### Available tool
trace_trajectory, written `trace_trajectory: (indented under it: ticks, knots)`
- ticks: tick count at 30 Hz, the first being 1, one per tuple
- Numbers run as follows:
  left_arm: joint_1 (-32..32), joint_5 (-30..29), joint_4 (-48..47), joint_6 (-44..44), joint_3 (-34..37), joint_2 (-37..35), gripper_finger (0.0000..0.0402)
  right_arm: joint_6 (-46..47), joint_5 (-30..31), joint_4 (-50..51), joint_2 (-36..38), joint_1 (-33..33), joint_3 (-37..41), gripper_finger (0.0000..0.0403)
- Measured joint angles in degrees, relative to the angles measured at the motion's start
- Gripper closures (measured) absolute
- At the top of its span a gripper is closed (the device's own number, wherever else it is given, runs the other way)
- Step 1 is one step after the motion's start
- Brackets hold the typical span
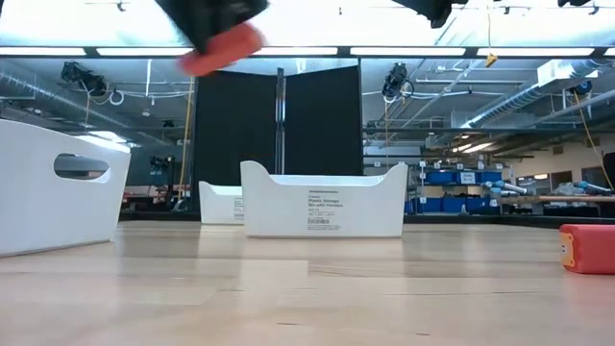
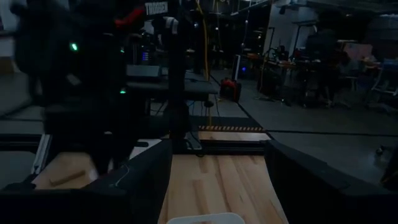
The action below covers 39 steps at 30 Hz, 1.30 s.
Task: Sort blocks
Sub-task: Put the orange block into the bottom white bin
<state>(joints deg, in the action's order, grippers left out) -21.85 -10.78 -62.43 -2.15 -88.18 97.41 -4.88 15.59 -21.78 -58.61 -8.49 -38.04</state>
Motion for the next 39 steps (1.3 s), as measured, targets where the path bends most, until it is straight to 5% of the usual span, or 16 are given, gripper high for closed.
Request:
trace_trajectory:
  ticks: [8,16,22,29,39]
  knots:
    - [-4.2,-2.7,-7.3,28.5,17.1,-13.1,0.0306,2.5,0.0,0.1,-0.9,-1.0,0.0,0.0135]
    - [-6.4,9.0,0.6,42.3,33.8,-16.1,0.0306,4.5,1.3,1.1,-6.0,-4.2,-3.1,0.0135]
    - [-9.0,8.4,2.1,44.8,37.0,-16.4,0.0173,6.8,5.3,12.2,-11.3,-8.6,-9.9,0.0133]
    - [-12.4,-4.9,2.9,45.2,31.1,-19.7,0.0048,17.0,5.6,29.2,-18.4,-14.5,-18.2,0.0133]
    - [-19.7,-31.0,13.2,44.4,28.2,-29.0,0.0040,38.7,0.3,49.5,-31.2,-24.2,-22.8,0.0133]
